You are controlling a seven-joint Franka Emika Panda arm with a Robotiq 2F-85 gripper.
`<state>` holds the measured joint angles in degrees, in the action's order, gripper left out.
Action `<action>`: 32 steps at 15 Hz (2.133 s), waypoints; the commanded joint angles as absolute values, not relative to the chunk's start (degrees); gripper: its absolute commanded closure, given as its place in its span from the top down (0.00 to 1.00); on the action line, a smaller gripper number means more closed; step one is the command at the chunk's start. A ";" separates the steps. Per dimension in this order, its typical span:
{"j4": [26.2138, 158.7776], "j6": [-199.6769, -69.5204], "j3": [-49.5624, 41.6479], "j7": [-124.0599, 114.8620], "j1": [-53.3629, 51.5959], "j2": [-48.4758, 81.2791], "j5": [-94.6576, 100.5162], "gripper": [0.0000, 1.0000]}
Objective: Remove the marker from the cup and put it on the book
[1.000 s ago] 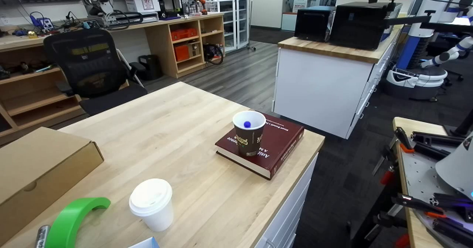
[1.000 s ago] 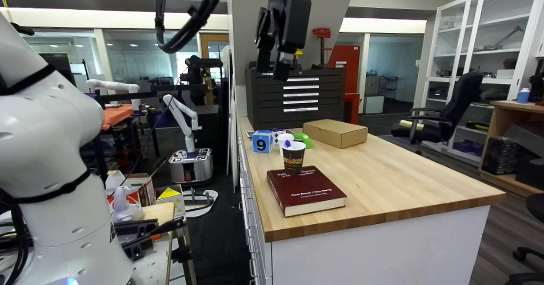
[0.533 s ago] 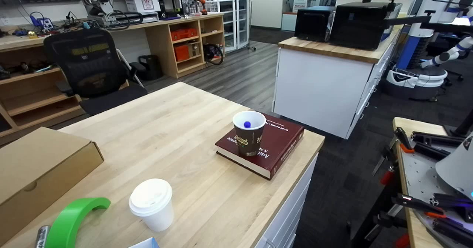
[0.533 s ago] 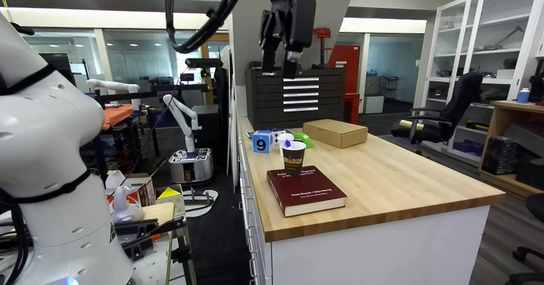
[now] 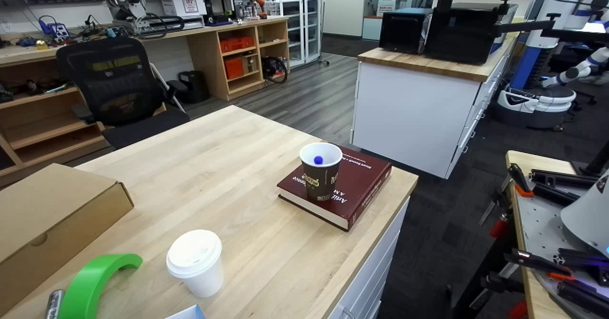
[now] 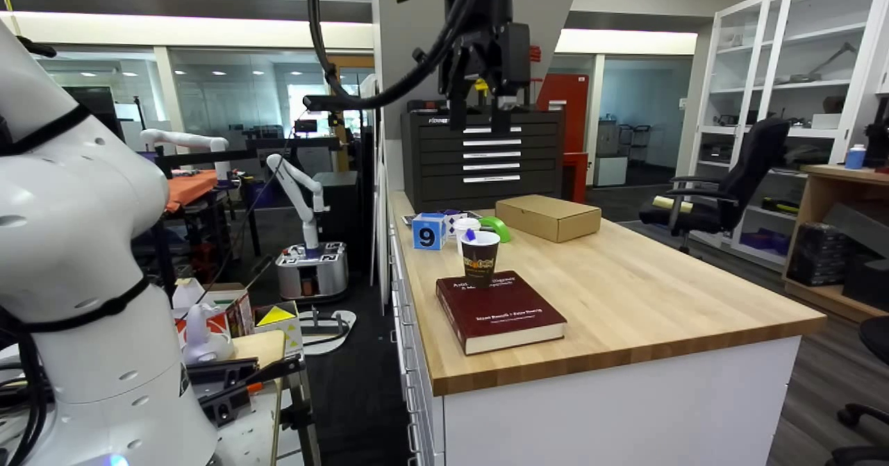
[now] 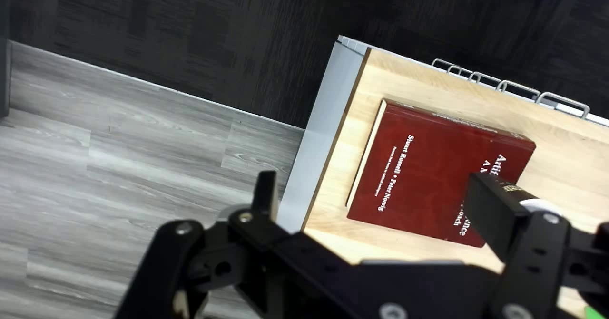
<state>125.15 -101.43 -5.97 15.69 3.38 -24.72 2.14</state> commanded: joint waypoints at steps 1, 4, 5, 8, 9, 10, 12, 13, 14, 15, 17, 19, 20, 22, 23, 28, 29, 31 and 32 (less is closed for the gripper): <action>127.32 -106.20 -3.62 14.98 1.54 -24.62 4.12 1.00; 127.71 -108.66 -1.76 16.15 -0.45 -23.34 4.45 1.00; 127.71 -109.27 -1.19 16.24 -1.04 -22.81 4.64 1.00; 127.52 -110.69 0.35 16.41 -2.94 -21.06 4.59 1.00; 127.38 -111.10 0.69 16.39 -3.39 -20.48 4.40 1.00; 127.10 -111.51 1.05 15.95 -3.82 -19.81 4.05 1.00; 126.83 -112.52 1.86 15.68 -4.48 -18.77 4.23 1.00; 126.65 -112.96 2.13 15.65 -4.79 -18.27 4.19 1.00; 126.42 -113.27 2.46 15.74 -5.06 -17.68 4.19 1.00; 126.02 -113.03 2.66 15.98 -5.28 -17.13 4.17 1.00; 126.80 -112.02 2.62 15.69 -5.08 -17.91 3.85 1.00; 126.51 -112.02 2.82 15.73 -5.33 -17.31 3.93 1.00; 126.47 -112.02 2.83 15.75 -5.36 -17.24 3.94 1.00; 126.39 -112.02 2.83 15.77 -5.36 -17.24 3.95 1.00; 126.35 -112.02 2.83 15.78 -5.36 -17.24 3.96 1.00; 126.19 -115.36 2.82 14.92 -5.77 -15.66 1.20 1.00; 126.02 -115.88 2.98 14.62 -5.82 -15.18 0.86 1.00; 125.77 -117.88 3.54 13.98 -6.06 -13.81 0.70 1.00; 125.42 -118.67 3.91 13.95 -6.30 -12.88 0.65 1.00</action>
<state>126.49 -115.95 3.30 15.44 -5.49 -15.34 1.45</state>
